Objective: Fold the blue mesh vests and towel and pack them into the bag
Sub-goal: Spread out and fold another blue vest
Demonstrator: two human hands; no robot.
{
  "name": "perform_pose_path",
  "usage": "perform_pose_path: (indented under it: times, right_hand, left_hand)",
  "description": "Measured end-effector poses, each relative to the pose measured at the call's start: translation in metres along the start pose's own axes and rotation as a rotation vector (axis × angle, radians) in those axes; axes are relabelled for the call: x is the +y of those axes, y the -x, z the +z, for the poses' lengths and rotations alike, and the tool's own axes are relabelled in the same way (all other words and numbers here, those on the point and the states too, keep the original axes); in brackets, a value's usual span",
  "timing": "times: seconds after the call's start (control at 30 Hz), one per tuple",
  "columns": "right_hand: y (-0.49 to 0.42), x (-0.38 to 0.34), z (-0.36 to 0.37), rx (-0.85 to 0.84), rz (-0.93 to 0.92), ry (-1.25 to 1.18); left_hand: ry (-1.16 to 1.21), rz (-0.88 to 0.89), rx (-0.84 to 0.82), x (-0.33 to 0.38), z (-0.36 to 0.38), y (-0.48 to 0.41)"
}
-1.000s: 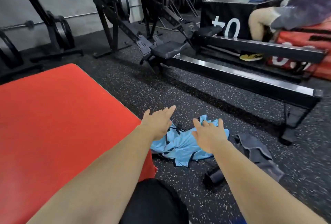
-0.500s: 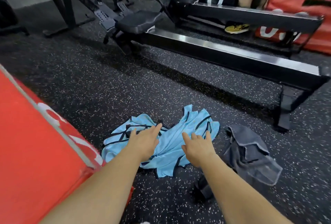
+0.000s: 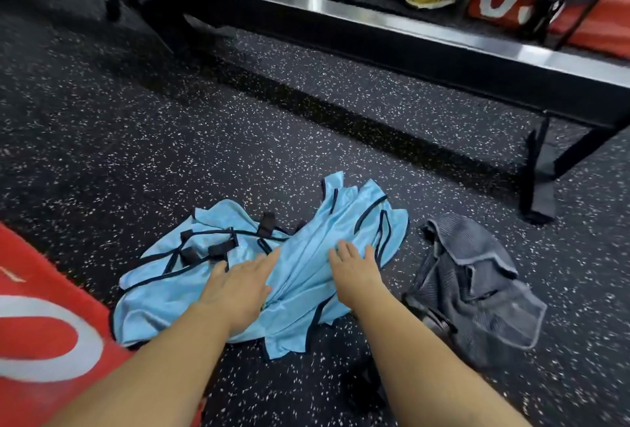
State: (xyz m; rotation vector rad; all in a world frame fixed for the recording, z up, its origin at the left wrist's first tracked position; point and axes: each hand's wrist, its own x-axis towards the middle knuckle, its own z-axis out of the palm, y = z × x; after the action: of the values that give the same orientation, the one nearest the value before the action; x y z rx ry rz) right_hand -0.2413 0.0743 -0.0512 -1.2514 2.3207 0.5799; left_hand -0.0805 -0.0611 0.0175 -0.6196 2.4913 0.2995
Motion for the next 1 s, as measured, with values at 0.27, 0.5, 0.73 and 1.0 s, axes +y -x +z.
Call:
perform_pose_path:
  times: [0.27, 0.5, 0.73, 1.0]
  right_hand:
    - [-0.014, 0.005, -0.003, 0.109, 0.045, 0.101]
    - [0.025, 0.006, -0.048, 0.325, -0.061, -0.100]
    - [0.087, -0.011, -0.113, 0.355, -0.135, -0.370]
    - [0.159, -0.031, -0.219, 0.485, -0.256, -0.695]
  left_hand:
    - [0.038, -0.031, -0.030, -0.019, 0.018, 0.001]
    - [0.058, -0.032, 0.014, -0.006, -0.010, 0.027]
    - [0.012, -0.057, 0.099, 0.006, -0.062, 0.093]
    - [0.183, -0.086, 0.295, 0.013, -0.121, 0.163]
